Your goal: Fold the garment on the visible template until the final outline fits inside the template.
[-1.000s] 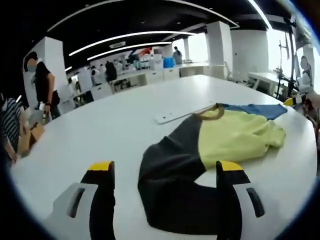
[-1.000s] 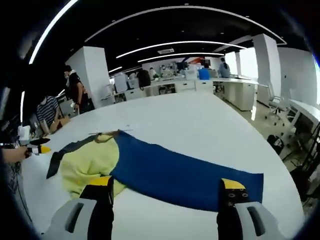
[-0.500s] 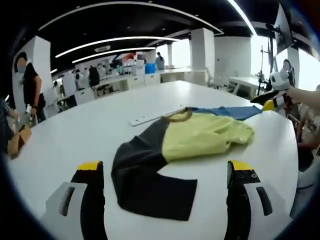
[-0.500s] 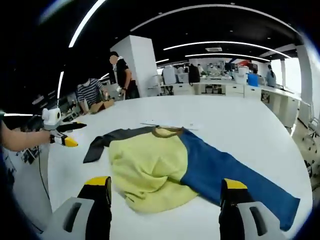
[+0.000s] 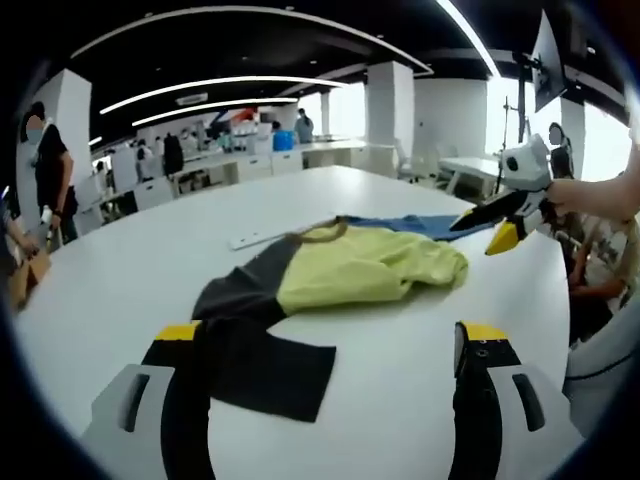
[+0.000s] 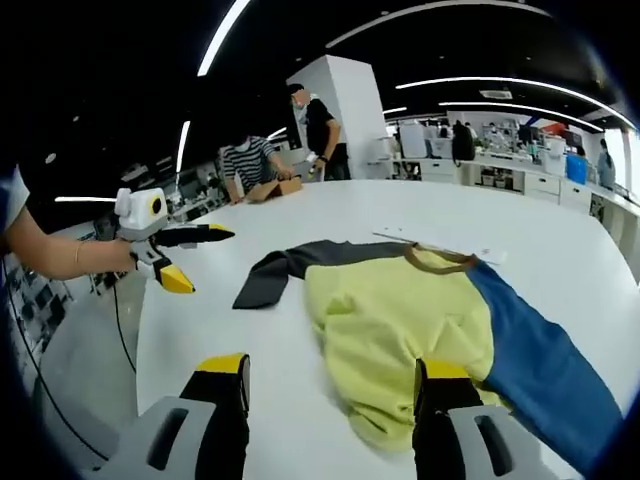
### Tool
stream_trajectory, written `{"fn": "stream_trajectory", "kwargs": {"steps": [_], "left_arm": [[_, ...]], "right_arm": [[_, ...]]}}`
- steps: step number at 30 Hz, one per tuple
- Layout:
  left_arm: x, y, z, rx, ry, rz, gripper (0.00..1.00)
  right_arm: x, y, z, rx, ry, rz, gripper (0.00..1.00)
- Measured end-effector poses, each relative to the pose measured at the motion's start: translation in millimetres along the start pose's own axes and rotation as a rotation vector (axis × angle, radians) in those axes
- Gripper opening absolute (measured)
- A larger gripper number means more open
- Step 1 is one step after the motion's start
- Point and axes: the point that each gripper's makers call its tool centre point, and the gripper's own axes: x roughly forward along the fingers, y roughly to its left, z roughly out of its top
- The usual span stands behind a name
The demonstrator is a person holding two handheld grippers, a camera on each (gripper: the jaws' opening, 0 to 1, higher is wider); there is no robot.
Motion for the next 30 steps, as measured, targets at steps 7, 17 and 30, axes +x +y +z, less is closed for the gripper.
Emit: {"fn": "stream_trajectory", "kwargs": {"steps": [7, 17, 30], "left_arm": [[-6, -20.0, -9.5, 0.016, 0.021, -0.032, 0.99], [-12, -38.0, -16.4, 0.004, 0.025, -0.058, 0.99], [-21, -52.8, -31.9, -0.007, 0.05, -0.07, 0.99]], "right_arm": [[23, 14, 0.5, -0.038, 0.027, 0.035, 0.52], [54, 0, -14.6, -0.117, 0.103, -0.012, 0.37], [75, -21, -35.1, -0.169, 0.178, -0.096, 0.21]]}}
